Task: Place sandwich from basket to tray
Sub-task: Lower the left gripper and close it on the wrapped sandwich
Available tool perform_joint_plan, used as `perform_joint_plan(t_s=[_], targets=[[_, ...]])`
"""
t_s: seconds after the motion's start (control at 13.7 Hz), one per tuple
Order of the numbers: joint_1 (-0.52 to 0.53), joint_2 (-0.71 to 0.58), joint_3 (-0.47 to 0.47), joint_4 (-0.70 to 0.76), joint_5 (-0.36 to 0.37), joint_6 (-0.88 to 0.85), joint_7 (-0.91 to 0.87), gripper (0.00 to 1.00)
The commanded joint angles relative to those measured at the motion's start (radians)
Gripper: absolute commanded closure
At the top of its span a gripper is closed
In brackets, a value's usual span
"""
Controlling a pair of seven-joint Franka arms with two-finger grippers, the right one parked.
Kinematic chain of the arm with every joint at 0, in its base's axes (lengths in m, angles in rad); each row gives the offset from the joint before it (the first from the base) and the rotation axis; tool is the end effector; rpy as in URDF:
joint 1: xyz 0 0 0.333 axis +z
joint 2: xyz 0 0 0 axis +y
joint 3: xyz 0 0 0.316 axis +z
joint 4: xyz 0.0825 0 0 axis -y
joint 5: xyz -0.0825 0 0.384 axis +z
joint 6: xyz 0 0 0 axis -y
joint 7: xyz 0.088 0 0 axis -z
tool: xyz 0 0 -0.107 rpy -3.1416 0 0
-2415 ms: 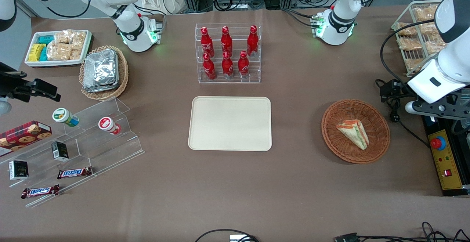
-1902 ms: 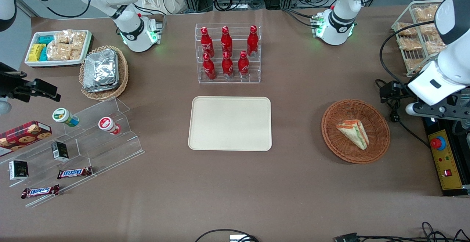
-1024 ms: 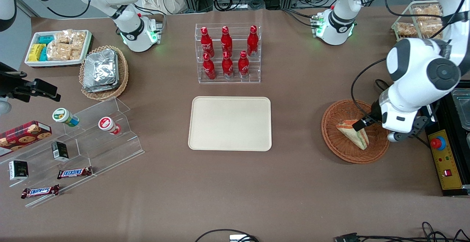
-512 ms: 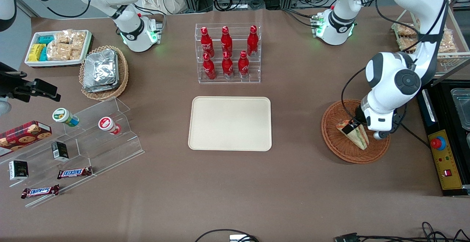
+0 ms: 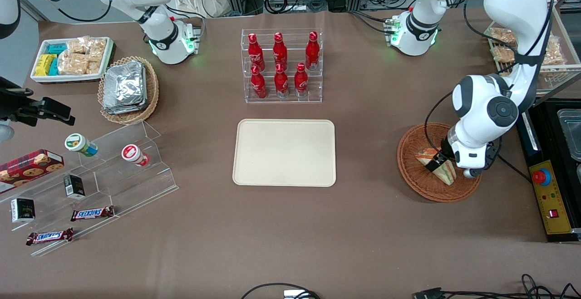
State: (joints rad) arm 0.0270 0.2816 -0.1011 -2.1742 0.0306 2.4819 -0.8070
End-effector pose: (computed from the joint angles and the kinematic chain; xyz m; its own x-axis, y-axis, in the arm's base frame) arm 0.5634 -0.0416 0.2648 0.7560 0.6544 0.0131 0.6540 -0.7560 0.0261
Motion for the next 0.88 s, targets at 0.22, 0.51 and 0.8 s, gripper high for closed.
perform_joint_plan(t_s=[0.22,0.51,0.8], targets=[[0.007,0.074,-0.003,0.079,0.061,0.006,-0.001,0.91],[0.01,0.036,-0.005,0.099,0.074,-0.059,0.0,1.0],[0.013,-0.001,-0.014,0.314,0.054,-0.408,0.0,1.0]])
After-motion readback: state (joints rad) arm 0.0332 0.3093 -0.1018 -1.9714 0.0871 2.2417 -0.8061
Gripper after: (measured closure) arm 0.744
